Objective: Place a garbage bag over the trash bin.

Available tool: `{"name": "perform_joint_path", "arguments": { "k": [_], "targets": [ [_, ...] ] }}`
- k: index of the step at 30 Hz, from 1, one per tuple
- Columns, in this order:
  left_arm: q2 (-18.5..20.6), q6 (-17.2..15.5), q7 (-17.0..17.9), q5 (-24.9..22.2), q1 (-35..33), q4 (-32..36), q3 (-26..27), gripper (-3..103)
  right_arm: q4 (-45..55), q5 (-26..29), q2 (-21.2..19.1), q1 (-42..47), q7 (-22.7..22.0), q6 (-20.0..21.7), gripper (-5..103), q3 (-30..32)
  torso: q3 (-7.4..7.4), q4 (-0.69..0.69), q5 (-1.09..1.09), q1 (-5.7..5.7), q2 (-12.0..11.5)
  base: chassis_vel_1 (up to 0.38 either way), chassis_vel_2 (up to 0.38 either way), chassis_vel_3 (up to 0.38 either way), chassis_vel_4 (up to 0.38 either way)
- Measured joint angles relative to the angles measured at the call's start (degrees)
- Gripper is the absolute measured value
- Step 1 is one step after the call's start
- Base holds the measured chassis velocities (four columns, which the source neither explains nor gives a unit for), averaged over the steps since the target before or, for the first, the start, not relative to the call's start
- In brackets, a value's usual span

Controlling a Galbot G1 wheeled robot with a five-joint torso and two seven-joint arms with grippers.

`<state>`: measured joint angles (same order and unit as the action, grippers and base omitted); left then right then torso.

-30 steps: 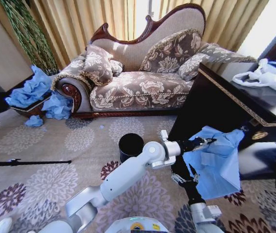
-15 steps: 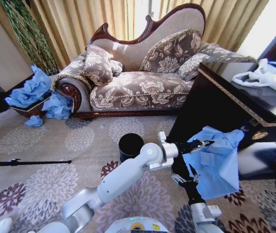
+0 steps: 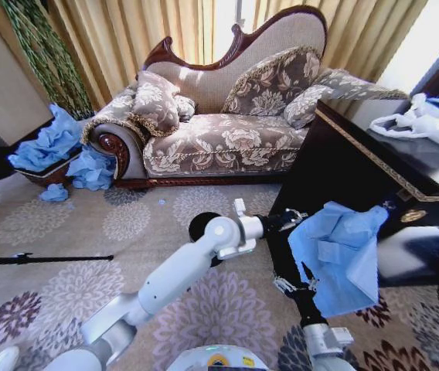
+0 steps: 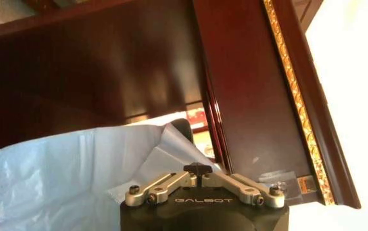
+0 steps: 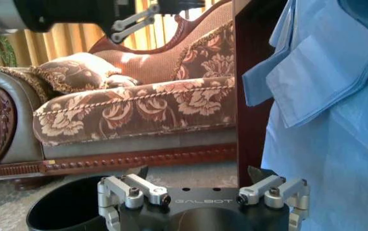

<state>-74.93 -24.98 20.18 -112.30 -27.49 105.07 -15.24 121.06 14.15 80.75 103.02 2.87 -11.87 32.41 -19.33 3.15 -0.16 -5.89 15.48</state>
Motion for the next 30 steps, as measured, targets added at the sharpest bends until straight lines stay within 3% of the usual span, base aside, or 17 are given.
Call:
{"name": "perform_joint_path", "arguments": {
  "k": [4,7,8,10,14,19,21,22,30],
  "targets": [
    [0.4,-1.0,0.2,-1.4,-0.5,1.2,0.3,0,0.0,0.0,0.1,0.0,0.0,0.0,100,-0.1,0.00,0.00,0.00,0.00,0.0,0.000,0.000,0.000,0.000],
    [0.0,-2.9,-1.5,-2.7,-1.4,1.3,0.2,-1,0.0,-0.1,0.3,-0.1,0.0,-0.1,100,-0.2,0.00,0.00,0.01,0.00,0.0,0.000,0.000,0.000,0.000],
    [-0.5,-3.8,-3.9,-3.1,-1.7,1.1,-0.3,0,-0.1,-0.3,0.4,-0.1,0.1,-0.1,100,-0.3,0.00,-0.01,0.01,0.00,0.0,0.000,0.000,0.000,0.000],
    [-1.7,-4.3,-9.3,-2.2,-1.8,-0.9,-2.2,10,-0.2,-0.6,0.5,0.0,0.1,-0.2,100,-0.3,0.00,0.00,0.01,0.00,0.0,0.000,0.000,0.000,0.000],
    [-4.6,-4.2,-12.9,0.1,-1.7,-4.5,-4.8,21,-0.5,-0.8,0.5,0.1,0.2,-0.4,100,-0.3,0.00,0.00,0.03,0.00,0.0,0.000,0.000,0.000,0.000],
    [-9.6,-3.0,-13.4,2.6,-1.9,-8.2,-6.6,43,-0.6,-1.1,0.5,0.4,0.2,-0.6,100,-0.1,0.00,0.01,0.03,0.00,0.0,0.000,0.000,0.000,0.000],
    [-10.3,-2.8,-13.5,2.9,-1.9,-8.6,-6.7,43,-0.6,-1.1,0.5,0.4,0.2,-0.6,100,-0.1,0.00,0.00,0.02,0.00,0.0,0.000,0.000,0.000,0.000],
    [-11.1,-2.6,-13.7,3.6,-2.0,-9.2,-6.7,49,-0.6,-1.2,0.5,0.5,0.2,-0.6,100,0.0,0.00,0.00,0.01,0.00,0.0,0.000,0.000,0.000,0.000],
    [-12.3,-1.4,-14.9,6.2,-2.8,-9.2,-5.5,81,-0.7,-1.3,0.3,0.8,0.2,-0.8,100,0.4,0.00,-0.01,0.01,0.00,0.0,0.000,0.000,0.000,0.000]
  ]
}}
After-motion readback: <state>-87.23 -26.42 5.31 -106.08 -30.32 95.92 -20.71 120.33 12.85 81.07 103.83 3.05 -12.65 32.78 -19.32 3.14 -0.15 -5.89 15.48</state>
